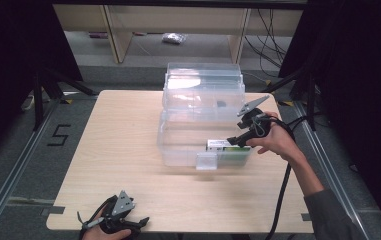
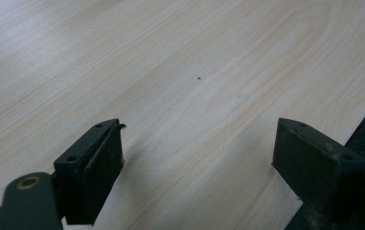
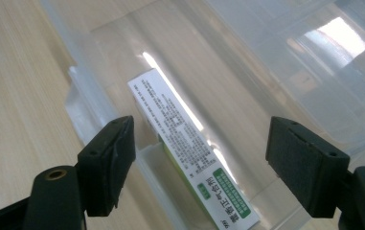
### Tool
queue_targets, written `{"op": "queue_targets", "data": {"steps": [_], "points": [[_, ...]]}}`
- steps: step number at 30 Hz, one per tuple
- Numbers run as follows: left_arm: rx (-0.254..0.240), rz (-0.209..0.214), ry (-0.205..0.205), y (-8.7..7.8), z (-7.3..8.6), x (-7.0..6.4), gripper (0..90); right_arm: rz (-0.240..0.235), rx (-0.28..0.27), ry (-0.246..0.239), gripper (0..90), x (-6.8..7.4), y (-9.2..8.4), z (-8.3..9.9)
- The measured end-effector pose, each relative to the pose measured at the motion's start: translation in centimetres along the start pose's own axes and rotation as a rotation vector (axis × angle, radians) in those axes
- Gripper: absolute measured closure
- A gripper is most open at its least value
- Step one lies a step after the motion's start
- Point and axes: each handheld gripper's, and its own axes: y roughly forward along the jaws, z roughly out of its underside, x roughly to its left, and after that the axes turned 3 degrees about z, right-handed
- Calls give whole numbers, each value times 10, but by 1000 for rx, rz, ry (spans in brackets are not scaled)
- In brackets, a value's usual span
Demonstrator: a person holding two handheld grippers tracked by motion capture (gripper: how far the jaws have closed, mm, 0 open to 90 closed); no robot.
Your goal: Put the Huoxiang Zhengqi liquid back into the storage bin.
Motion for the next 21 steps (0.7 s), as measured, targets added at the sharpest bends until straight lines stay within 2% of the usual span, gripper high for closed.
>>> {"op": "queue_targets", "data": {"steps": [6,7,10,12,13,14,16,17,19,20,21], "points": [[0,-2,1,0,0,0,171,4,-29,28,266,4,-2,7],[-6,0,-4,0,0,0,171,-7,-25,66,266,7,-3,8],[-12,-4,-12,0,0,-1,171,3,-47,40,266,8,-4,10],[1,-4,-3,0,0,0,171,28,-66,69,266,13,-3,12],[-28,-10,-25,1,0,-2,171,28,-80,65,264,14,-3,13],[-30,-10,-36,2,1,-2,171,35,-84,68,264,15,-4,13],[-29,-11,-35,2,0,-2,171,27,-79,65,263,15,-5,14],[-30,-10,-35,2,0,-2,171,48,-93,84,251,19,-8,15],[-31,-6,-37,2,1,-2,171,54,-113,91,252,23,-8,17],[-31,-6,-37,2,1,-2,171,54,-113,91,252,23,-8,17],[-1,-1,-7,0,0,0,171,53,-105,87,252,23,-10,17]]}}
